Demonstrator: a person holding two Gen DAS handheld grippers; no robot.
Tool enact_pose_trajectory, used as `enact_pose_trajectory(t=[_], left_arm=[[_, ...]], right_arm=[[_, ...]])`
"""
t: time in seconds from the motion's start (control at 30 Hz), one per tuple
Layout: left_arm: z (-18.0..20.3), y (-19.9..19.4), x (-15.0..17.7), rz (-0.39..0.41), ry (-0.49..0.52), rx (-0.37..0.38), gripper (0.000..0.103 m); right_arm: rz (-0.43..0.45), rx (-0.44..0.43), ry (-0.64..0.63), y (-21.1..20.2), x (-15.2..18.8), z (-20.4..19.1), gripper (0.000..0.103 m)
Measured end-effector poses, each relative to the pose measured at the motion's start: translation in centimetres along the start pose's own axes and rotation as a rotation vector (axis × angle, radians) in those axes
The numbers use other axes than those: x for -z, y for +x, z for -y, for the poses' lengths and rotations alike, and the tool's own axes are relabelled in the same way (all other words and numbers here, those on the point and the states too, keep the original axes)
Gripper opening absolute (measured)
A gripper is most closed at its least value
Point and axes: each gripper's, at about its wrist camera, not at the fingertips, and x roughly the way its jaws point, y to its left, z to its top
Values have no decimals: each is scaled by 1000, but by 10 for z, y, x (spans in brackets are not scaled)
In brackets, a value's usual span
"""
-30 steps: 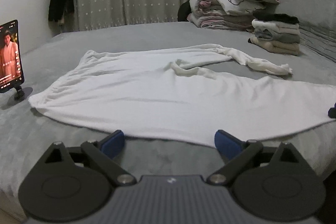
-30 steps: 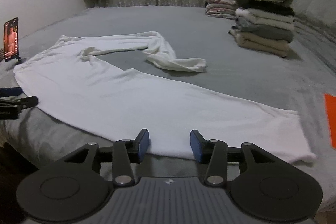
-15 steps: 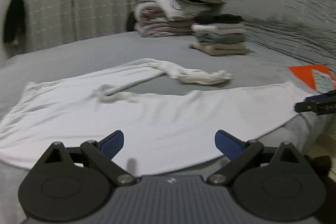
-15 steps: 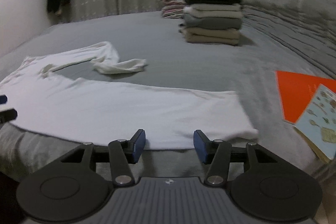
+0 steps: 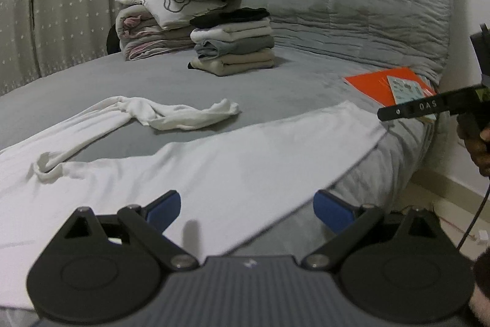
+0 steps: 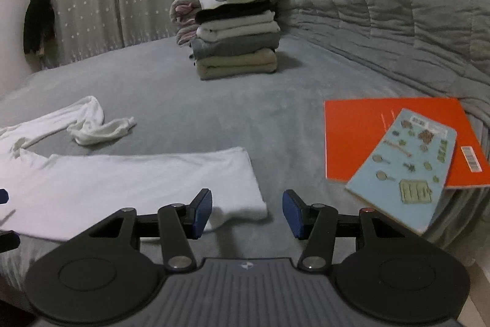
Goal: Fold clothes
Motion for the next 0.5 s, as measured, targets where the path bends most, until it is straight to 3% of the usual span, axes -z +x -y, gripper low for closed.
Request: enact_pose_trajectory(t=[0.5], left_arm=[[-126,6,-39,-67,-226,-122,97]], right_arm=[[-23,-212,-182,57,-51,-75,51]])
